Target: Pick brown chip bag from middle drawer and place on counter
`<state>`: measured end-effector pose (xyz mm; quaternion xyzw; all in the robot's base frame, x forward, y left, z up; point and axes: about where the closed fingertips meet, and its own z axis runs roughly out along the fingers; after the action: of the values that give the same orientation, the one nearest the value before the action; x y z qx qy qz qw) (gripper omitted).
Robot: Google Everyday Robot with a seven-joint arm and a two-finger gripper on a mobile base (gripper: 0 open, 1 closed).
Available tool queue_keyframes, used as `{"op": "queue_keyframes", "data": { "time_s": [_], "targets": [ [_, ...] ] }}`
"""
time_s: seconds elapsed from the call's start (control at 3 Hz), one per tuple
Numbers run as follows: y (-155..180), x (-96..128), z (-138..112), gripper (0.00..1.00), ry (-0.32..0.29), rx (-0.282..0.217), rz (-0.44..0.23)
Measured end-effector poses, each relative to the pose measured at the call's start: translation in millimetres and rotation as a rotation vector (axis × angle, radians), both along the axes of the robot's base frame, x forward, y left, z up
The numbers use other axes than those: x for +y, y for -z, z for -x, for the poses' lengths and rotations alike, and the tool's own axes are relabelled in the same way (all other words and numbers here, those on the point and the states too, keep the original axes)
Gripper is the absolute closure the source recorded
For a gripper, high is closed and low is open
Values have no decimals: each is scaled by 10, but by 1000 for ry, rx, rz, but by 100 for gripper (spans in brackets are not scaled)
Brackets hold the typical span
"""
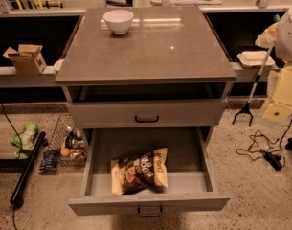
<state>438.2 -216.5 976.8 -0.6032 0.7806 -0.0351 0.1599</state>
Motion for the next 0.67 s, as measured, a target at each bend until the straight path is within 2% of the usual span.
{"op": "queue_keyframes", "data": {
  "time_s": [0.33,0.67],
  "targets": [
    [59,19,-5,0,-3,1,-10],
    [538,184,-54,0,-7,45,-68]
  ]
}}
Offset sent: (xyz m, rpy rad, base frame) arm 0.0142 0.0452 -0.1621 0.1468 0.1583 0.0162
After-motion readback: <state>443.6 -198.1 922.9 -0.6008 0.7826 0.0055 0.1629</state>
